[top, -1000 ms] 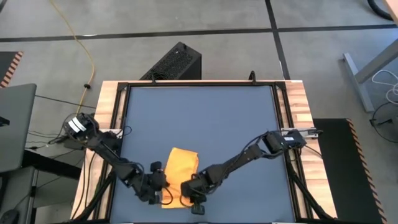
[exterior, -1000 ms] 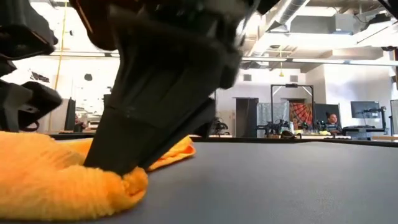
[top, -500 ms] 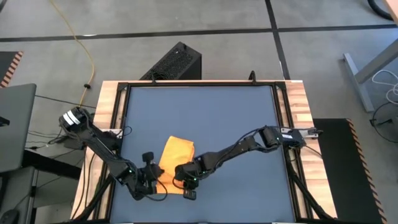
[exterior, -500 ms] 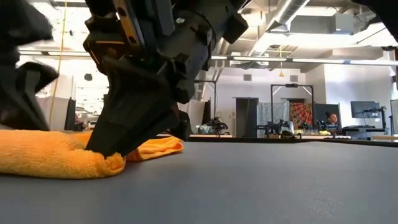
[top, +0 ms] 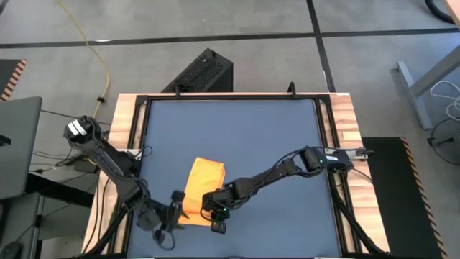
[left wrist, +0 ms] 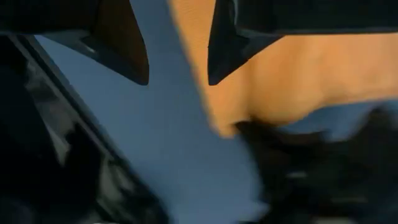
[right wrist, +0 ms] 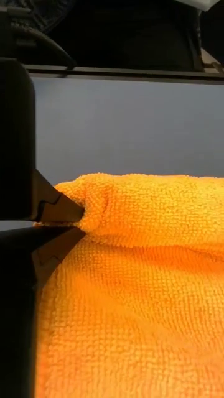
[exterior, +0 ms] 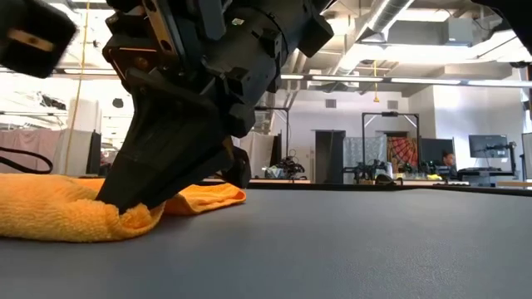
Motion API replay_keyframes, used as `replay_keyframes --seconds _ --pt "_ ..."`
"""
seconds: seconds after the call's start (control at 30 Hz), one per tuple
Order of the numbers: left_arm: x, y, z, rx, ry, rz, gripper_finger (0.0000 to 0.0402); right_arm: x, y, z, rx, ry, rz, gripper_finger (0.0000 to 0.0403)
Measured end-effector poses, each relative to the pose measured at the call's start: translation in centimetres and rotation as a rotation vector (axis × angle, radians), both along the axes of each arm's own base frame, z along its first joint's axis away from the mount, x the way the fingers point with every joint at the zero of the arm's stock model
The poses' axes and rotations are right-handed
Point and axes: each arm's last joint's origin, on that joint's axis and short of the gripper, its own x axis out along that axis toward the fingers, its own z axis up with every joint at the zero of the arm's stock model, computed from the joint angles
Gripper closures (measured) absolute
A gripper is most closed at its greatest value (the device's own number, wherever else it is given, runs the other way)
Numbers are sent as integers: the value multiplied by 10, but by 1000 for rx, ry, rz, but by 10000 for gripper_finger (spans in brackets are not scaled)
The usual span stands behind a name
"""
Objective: Roll towel
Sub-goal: Roll the yellow microfiber cloth on the table
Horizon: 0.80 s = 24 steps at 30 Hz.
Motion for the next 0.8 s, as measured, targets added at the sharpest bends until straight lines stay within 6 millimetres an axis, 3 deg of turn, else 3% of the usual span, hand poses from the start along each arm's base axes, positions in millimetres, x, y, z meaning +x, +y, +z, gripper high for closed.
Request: replay_keyframes --seconds 0.1,0.23,0.67,0.8 --pt "2 -15 -17 32 -16 -47 239 0 0 0 0 -1 -1 382" --pt "7 -18 -37 172 -12 29 238 1 0 0 -2 -5 -12 382" --pt "10 -22 -45 189 54 87 238 0 1 1 -1 -3 -23 382" --pt "11 -20 -57 222 79 110 238 1 0 2 13 7 -57 382"
